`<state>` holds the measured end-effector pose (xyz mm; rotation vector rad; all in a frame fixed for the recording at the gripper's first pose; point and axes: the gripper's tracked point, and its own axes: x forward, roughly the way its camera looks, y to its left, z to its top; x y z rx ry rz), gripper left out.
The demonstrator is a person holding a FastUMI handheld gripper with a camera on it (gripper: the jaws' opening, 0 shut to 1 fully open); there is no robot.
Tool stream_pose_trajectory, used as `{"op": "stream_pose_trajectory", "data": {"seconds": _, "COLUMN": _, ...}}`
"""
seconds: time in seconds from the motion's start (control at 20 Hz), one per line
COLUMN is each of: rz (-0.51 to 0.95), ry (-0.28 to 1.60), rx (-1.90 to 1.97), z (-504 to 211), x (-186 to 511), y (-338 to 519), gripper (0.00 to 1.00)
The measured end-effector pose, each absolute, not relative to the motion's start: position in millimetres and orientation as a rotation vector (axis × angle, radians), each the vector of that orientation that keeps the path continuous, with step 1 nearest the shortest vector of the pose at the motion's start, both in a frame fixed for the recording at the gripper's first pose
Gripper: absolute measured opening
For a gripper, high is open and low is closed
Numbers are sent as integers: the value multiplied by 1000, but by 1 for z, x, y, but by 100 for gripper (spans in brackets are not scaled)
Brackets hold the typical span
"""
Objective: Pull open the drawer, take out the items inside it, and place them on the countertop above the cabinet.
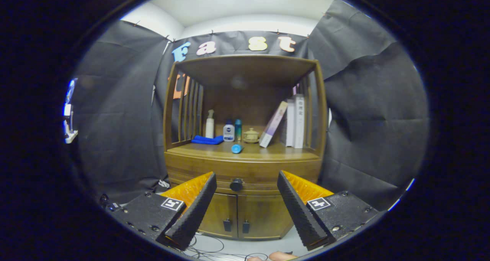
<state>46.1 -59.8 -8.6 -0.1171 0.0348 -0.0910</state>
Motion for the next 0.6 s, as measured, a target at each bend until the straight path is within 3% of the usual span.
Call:
{"op": "stream_pose_trajectory", "data": {"seconds": 0.3, "rz": -112, "ry": -4, "rx": -112, "z": 9, "x": -29, "y": -85, "gripper": 100}}
{"op": "stream_pose_trajectory", "data": {"seconds": 0.6, "rz": -88, "ry": -75, "rx": -104, "z": 20, "x": -56, "y": -77, "gripper": 100}}
